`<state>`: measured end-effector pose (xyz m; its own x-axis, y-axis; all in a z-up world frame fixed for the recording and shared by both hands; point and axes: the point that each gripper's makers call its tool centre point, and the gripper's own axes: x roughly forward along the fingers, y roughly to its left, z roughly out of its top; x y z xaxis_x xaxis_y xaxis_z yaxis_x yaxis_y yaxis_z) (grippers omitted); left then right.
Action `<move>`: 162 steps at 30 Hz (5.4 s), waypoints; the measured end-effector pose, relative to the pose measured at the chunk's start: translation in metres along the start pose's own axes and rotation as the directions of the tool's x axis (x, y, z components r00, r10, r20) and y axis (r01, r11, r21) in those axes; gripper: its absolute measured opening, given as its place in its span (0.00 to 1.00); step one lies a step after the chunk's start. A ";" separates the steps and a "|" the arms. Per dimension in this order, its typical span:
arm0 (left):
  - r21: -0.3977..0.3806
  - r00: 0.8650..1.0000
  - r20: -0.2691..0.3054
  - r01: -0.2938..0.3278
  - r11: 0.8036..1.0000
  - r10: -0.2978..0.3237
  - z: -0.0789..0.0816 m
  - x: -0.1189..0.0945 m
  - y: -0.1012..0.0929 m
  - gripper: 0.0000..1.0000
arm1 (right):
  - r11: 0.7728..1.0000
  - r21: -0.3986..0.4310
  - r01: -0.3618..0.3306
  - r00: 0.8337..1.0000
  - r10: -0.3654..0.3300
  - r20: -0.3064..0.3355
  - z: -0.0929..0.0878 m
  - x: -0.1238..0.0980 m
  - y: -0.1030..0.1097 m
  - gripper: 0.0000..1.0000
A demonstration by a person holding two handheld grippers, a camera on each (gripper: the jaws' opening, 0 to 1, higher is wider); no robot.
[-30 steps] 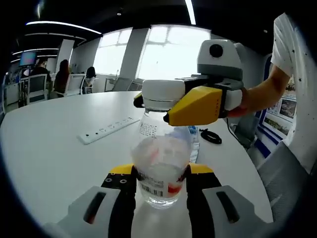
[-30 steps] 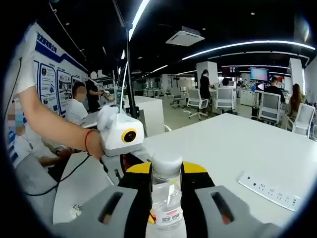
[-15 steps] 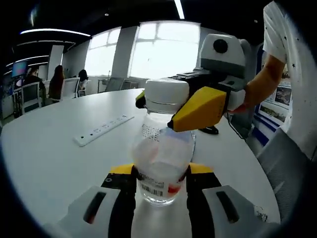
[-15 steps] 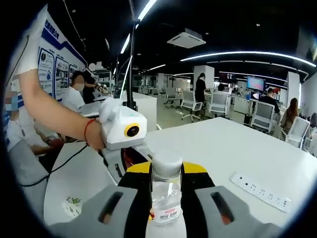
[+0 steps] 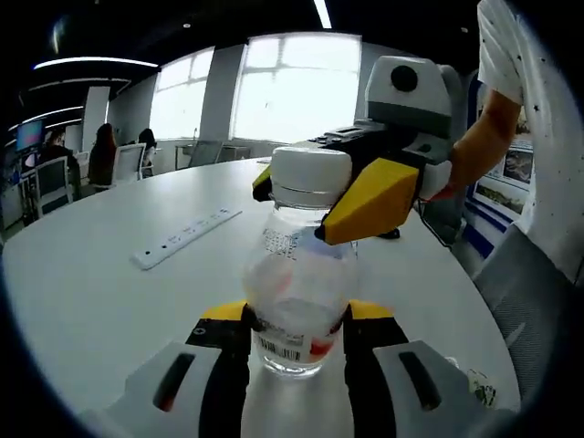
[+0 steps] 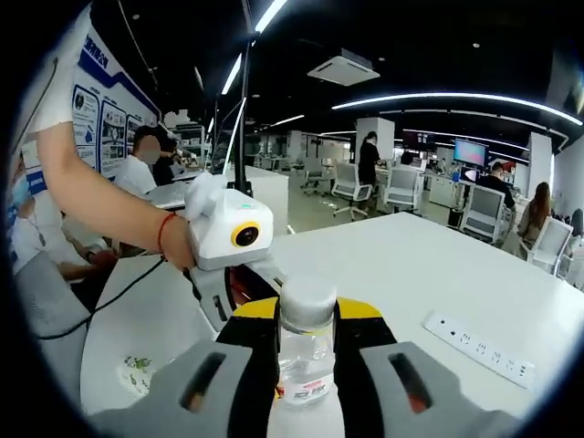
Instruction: Arrange the tabletop items into an orderly group along one side of the table until the central work area is clear of visible clutter.
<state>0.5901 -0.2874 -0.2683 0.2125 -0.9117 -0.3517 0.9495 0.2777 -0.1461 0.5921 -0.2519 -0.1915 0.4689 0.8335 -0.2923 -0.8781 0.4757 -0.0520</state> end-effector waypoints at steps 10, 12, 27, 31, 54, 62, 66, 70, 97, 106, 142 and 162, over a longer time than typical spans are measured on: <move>0.001 1.000 0.004 0.005 1.000 -0.005 0.004 0.003 -0.003 0.41 | 1.000 -0.008 -0.001 1.000 0.001 -0.028 -0.002 -0.005 0.003 0.20; 0.008 1.000 0.004 0.001 1.000 -0.001 0.005 0.003 -0.003 0.43 | 1.000 -0.011 0.002 1.000 -0.002 -0.028 -0.002 -0.006 0.003 0.20; -0.036 1.000 -0.010 0.004 0.999 -0.004 0.006 0.004 -0.008 0.52 | 1.000 0.013 -0.003 0.999 0.004 -0.037 -0.005 -0.008 0.002 0.25; -0.055 1.000 -0.020 0.004 0.998 -0.006 0.004 0.003 -0.010 0.55 | 1.000 0.017 -0.013 0.999 0.014 -0.046 -0.006 -0.007 0.004 0.29; -0.139 0.998 -0.051 0.014 0.990 -0.022 0.004 -0.006 -0.027 0.79 | 0.995 0.095 -0.004 0.998 0.010 -0.066 -0.010 -0.022 0.001 0.59; -0.153 0.998 -0.058 0.003 0.988 -0.012 0.005 -0.012 -0.038 0.84 | 0.994 0.112 0.004 0.997 0.004 -0.073 -0.013 -0.033 -0.002 0.69; -0.165 0.998 -0.056 -0.010 0.986 0.001 0.006 -0.017 -0.042 0.87 | 0.993 0.115 0.003 0.997 0.007 -0.080 -0.015 -0.037 0.000 0.72; -0.169 0.999 -0.053 -0.021 0.985 0.012 0.010 -0.023 -0.047 0.87 | 0.994 0.108 0.003 0.996 0.007 -0.092 -0.018 -0.043 0.000 0.71; -0.221 0.996 -0.056 -0.081 0.972 0.070 0.018 -0.056 -0.094 0.92 | 0.993 0.113 -0.043 0.986 0.061 -0.153 -0.033 -0.075 0.024 0.71; -0.231 0.994 -0.023 -0.110 0.967 0.108 0.030 -0.071 -0.112 0.93 | 0.989 0.125 -0.080 0.979 0.101 -0.176 -0.040 -0.085 0.033 0.71; -0.265 0.980 0.005 -0.192 0.945 0.201 0.037 -0.099 -0.149 0.92 | 0.867 0.267 -0.421 0.825 0.488 -0.286 -0.087 -0.063 0.123 0.51; -0.294 0.973 0.019 -0.215 0.931 0.230 0.032 -0.103 -0.149 0.91 | 0.688 0.430 -0.584 0.660 0.711 -0.243 -0.101 -0.037 0.150 0.19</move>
<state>0.4345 -0.2450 -0.1809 0.4296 -0.8288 -0.3585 0.7709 0.5434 -0.3325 0.4330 -0.2396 -0.2855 -0.3382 0.8201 -0.4615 -0.8371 -0.0382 0.5457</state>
